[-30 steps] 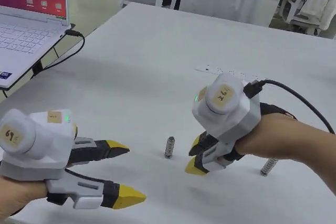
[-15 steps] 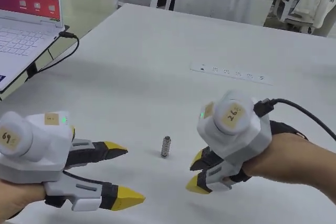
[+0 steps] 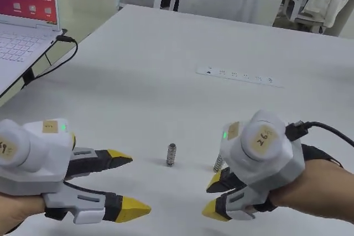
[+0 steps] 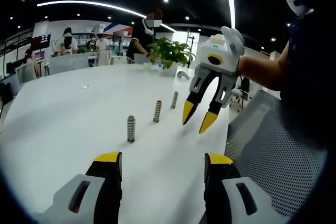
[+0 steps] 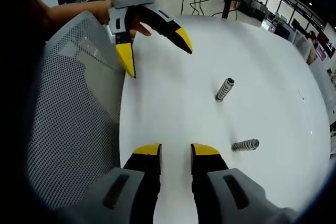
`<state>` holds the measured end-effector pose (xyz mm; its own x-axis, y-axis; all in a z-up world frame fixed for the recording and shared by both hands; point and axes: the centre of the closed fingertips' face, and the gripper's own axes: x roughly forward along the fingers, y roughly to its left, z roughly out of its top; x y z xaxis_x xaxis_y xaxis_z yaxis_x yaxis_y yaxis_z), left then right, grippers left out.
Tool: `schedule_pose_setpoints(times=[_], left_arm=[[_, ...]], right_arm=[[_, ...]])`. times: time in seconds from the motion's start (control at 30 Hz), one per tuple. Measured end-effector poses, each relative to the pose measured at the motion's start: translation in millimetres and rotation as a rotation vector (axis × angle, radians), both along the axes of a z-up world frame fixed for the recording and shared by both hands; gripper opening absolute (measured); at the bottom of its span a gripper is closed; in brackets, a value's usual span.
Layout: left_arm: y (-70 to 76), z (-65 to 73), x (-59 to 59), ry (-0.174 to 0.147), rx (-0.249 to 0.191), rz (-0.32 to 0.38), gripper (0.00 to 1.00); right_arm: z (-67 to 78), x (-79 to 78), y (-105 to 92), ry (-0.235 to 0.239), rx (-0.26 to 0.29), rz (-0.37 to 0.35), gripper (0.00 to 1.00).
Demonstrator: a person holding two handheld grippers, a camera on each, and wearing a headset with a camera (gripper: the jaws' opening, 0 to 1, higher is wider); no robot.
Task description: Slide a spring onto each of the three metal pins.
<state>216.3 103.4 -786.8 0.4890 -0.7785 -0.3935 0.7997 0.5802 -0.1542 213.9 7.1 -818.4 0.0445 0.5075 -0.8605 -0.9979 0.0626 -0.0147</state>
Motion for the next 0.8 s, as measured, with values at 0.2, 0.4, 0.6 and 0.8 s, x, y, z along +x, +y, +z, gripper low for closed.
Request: schedule_pose_setpoints(times=[0.2, 0.4, 0.6, 0.8], left_arm=[[-0.8, 1.0, -0.3, -0.001, 0.001, -0.002, 0.59], [-2.1, 1.9, -1.2, -0.001, 0.002, -0.006, 0.59], [-3.9, 2.4, -2.6, 0.001, 0.003, -0.011, 0.59], [-5.4, 2.0, -3.4, 0.005, 0.005, -0.013, 0.59]], right_arm=[[-0.3, -5.3, -12.3, 0.009, 0.013, -0.035, 0.20], [-0.1, -5.7, -28.4, 0.014, 0.028, -0.086, 0.20], [3.9, 0.6, -43.3, 0.010, 0.061, -0.153, 0.20], [2.3, 3.6, -62.1, 0.013, 0.087, -0.216, 0.20]])
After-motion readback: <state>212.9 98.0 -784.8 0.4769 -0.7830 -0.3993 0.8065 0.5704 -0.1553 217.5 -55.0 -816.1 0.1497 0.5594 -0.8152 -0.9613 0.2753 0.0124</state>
